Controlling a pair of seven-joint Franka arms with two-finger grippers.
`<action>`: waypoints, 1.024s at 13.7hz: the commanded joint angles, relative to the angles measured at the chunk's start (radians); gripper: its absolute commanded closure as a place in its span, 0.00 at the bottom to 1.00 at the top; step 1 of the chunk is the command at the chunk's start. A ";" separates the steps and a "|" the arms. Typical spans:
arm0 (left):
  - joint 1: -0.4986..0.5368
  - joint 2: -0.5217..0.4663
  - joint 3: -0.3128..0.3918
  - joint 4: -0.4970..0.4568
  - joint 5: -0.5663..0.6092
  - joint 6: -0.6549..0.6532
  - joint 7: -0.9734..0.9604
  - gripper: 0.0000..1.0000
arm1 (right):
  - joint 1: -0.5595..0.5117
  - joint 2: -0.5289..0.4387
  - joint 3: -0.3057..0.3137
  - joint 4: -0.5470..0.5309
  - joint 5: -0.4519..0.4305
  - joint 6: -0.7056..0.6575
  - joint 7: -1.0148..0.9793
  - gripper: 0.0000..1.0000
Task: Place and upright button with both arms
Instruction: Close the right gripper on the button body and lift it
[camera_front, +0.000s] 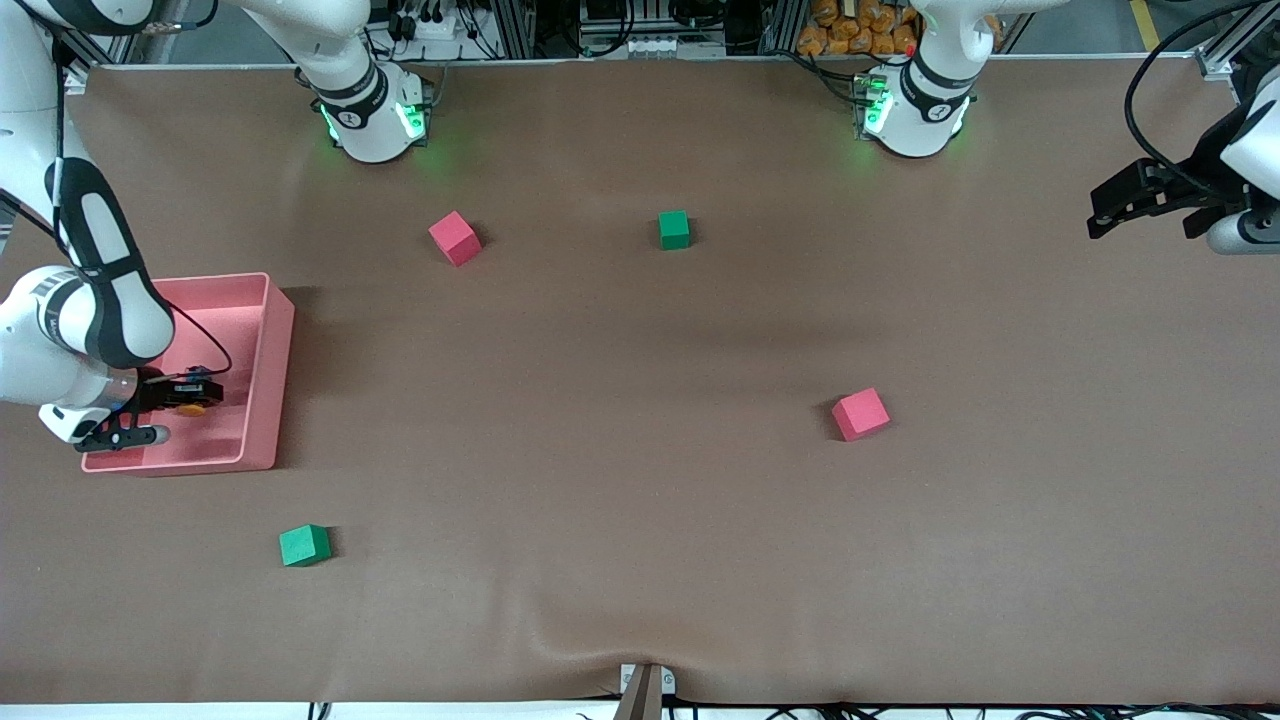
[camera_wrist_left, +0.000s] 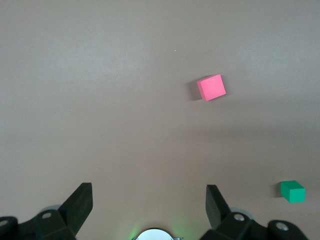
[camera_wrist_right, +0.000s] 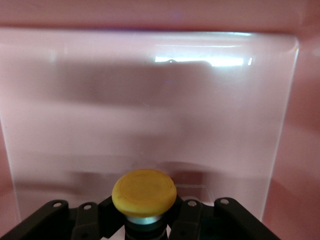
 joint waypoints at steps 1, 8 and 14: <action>0.004 -0.001 -0.004 0.012 0.001 -0.015 -0.005 0.00 | -0.022 -0.012 0.018 0.021 0.014 -0.021 -0.043 1.00; 0.007 -0.009 -0.004 0.010 -0.001 -0.013 -0.018 0.00 | 0.000 -0.020 0.022 0.243 0.014 -0.315 -0.031 1.00; 0.005 -0.003 -0.004 0.010 0.001 -0.012 -0.018 0.00 | 0.144 -0.050 0.030 0.447 0.017 -0.626 0.199 1.00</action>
